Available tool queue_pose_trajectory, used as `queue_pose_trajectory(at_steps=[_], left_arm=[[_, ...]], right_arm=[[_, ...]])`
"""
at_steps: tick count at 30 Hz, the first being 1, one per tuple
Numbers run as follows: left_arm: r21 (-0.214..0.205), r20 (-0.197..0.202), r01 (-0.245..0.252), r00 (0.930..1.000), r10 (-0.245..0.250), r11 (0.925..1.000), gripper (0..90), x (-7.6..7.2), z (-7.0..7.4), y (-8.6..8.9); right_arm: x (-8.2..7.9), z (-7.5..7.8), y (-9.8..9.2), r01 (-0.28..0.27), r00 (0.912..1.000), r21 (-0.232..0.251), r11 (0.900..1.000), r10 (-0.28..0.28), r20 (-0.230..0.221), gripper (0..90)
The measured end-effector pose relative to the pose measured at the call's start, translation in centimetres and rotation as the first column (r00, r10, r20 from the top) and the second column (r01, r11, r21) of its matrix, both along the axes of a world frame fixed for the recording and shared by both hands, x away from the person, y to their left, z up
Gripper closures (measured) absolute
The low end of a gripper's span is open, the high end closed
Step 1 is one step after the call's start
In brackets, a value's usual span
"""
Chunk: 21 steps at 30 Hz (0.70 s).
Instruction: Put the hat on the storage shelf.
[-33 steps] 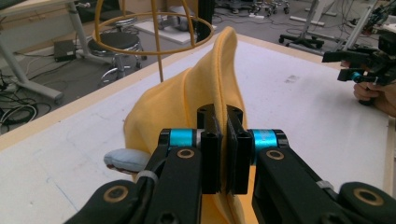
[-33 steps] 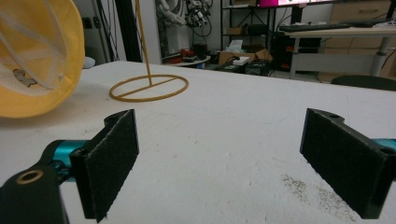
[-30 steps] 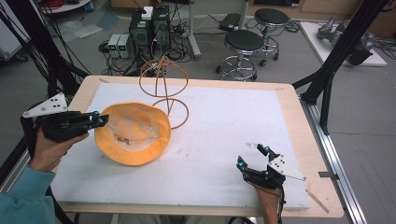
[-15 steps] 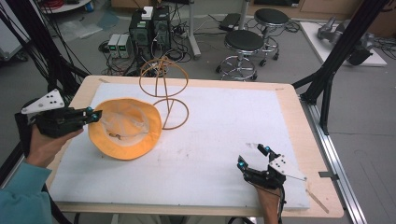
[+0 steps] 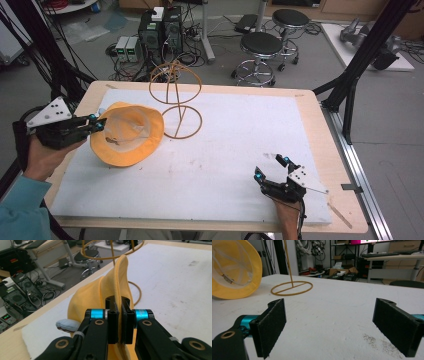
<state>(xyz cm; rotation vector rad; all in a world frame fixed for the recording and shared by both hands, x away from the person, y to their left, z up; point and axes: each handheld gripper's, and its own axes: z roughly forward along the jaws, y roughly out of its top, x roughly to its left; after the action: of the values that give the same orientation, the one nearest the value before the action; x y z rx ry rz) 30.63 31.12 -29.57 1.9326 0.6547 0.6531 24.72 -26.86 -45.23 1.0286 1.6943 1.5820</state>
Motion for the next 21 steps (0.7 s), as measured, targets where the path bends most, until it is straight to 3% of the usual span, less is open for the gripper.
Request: queue_pose_trajectory(at_steps=[12, 17, 21], left_arm=[[-0.02, -0.025, 0.069, 0.9973, -0.07, 0.9974, 86.0, -2.5, 0.1, -3.5], [-0.051, -0.063, 0.11, 0.9916, -0.113, 0.9926, 85.9, -3.3, -0.5, -5.3], [-0.058, -0.065, 0.116, 0.9907, -0.119, 0.9916, 85.9, -3.8, -1.2, -6.7]], right_arm=[[0.0, 0.0, 0.0, 0.0, 1.0, 0.003, 1.0, 0.0, 0.0, 10.4], [0.0, 0.0, 0.0, 0.001, 1.0, 0.003, 1.0, -0.001, 0.0, 10.4], [0.0, 0.0, 0.0, 0.001, 1.0, 0.002, 1.0, -0.001, 0.003, 10.4]])
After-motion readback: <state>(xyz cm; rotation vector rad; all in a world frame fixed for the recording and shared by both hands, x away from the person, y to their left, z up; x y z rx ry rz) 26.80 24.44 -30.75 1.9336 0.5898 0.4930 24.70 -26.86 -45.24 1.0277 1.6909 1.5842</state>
